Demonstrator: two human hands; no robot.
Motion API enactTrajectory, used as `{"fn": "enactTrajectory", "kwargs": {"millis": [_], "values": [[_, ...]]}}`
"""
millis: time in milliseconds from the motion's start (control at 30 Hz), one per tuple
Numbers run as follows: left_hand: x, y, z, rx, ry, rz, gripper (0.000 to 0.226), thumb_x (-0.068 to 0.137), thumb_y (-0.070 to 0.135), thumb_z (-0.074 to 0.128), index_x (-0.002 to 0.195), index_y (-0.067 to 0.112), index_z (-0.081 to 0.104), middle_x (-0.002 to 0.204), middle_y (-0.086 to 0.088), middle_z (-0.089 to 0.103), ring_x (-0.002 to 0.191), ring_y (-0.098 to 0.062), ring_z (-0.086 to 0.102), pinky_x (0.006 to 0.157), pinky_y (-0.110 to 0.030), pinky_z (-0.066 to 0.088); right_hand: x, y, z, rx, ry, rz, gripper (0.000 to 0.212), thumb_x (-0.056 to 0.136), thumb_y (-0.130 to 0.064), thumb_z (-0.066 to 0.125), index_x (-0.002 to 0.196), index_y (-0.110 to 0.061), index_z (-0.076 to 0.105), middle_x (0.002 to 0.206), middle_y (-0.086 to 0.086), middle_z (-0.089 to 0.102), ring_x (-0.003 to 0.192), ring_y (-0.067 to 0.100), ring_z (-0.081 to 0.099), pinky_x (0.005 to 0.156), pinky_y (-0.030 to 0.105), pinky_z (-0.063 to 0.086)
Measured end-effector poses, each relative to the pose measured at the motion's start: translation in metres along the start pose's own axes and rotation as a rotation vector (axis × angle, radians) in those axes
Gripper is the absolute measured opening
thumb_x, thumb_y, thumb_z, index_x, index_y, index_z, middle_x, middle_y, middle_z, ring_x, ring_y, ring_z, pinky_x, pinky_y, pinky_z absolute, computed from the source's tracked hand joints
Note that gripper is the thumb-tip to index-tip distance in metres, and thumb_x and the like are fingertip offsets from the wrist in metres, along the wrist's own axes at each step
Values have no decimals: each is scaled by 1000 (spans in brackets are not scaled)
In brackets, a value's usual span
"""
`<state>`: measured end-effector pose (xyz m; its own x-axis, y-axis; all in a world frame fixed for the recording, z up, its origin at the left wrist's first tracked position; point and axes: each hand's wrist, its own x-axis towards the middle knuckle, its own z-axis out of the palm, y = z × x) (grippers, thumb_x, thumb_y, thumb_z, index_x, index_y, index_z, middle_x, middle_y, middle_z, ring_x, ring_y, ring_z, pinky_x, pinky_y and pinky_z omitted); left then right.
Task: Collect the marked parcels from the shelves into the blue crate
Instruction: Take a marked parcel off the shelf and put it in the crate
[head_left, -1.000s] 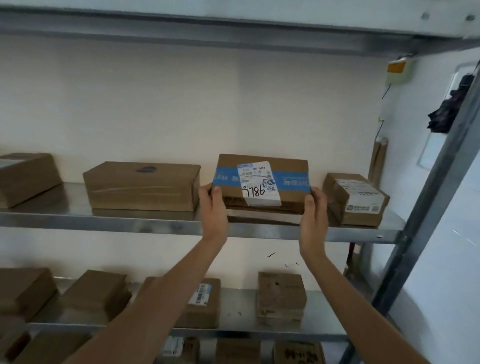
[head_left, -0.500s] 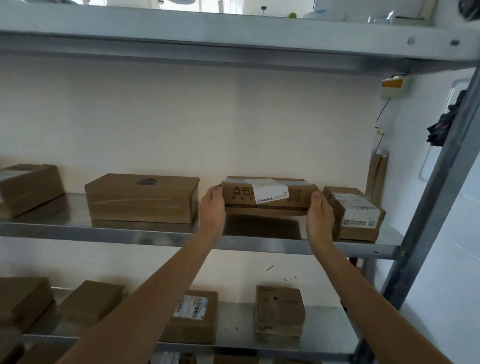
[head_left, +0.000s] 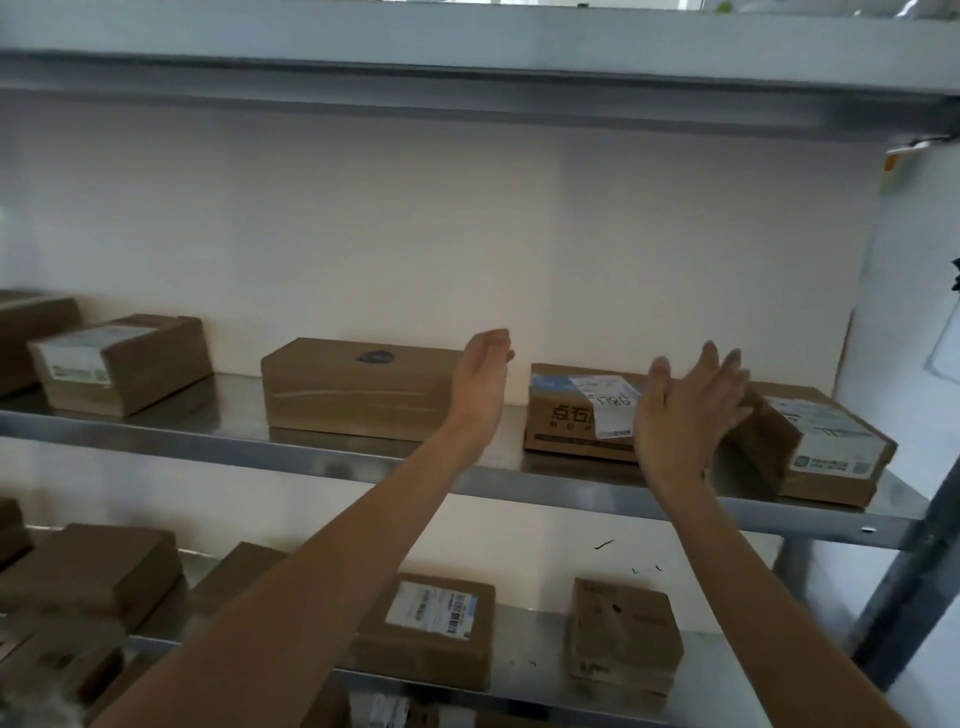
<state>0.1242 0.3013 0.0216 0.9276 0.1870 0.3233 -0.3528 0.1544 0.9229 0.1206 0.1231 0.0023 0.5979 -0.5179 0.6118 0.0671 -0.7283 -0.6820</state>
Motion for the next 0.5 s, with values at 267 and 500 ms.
{"fn": "enactTrajectory", "kwargs": {"millis": [267,500], "values": [[17,41,-83,178,-50,384,26,102,17,41,116,10,61,114,5,62,103,-2,58,89,-15,44,-65,-110,58,427,-184,-195,49,104,-36,34,150,-17,29,157,3,26,144,16,23,116,27,15],[40,26,-209,608,304,521,37,95,26,44,130,19,51,135,-1,47,125,-13,38,103,-29,32,-109,-142,114,613,-290,306,64,98,-52,40,152,-24,20,156,1,30,140,21,33,110,35,28]]}}
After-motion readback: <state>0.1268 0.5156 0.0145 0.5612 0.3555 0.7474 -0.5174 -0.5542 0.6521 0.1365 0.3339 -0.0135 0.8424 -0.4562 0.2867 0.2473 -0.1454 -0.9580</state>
